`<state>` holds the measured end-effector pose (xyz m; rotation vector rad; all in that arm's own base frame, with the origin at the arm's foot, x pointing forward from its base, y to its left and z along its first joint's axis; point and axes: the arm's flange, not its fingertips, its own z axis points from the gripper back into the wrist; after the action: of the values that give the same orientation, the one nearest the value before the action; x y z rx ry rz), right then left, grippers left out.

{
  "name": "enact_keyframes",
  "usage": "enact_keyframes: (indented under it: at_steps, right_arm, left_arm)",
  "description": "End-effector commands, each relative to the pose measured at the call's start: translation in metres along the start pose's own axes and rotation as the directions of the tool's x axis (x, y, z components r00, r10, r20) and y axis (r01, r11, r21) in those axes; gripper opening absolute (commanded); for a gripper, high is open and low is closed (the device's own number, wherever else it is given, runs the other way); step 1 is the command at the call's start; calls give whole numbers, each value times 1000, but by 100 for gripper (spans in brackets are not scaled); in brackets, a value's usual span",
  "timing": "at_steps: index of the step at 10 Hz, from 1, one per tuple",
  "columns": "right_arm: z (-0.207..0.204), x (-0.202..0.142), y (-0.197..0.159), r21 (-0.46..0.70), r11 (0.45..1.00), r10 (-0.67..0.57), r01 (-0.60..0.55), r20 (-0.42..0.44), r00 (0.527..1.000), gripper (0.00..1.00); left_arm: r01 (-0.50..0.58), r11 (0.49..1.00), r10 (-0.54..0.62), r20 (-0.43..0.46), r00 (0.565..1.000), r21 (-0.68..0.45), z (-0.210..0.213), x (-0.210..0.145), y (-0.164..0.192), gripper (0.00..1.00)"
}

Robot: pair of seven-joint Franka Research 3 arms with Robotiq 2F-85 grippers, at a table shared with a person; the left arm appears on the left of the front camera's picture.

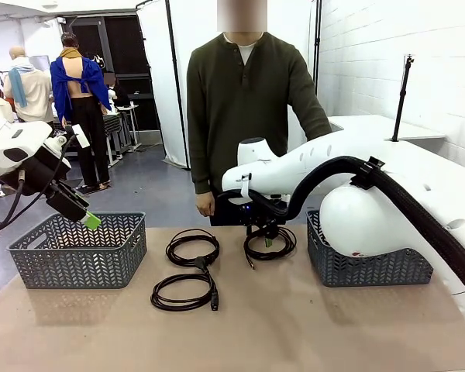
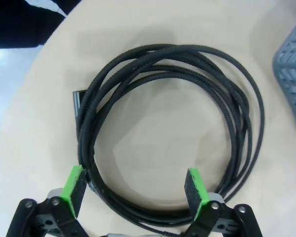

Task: Organize the cables according to human instructions.
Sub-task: Pick up a bundle of cables and place it in the basket indicated by the human.

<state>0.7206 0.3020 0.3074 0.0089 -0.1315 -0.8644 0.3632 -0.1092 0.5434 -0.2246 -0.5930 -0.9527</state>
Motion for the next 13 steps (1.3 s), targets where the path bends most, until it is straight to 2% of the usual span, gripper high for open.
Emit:
enact_keyframes:
  at_steps: [1,9,13]
  right_arm:
    - [-1,5,19,-27,1000,-13,13,-1,1000,100]
    - [8,1,26,-24,1000,2,-2,3,1000,100]
    - [-1,-2,26,-59,998,15,-16,-14,1000,100]
  left_arm:
    - [1,1000,-1,5,1000,-8,0,-1,2,100]
    - [1,1000,-1,5,1000,-8,0,-1,2,100]
    - [1,1000,-1,5,1000,-8,0,-1,2,100]
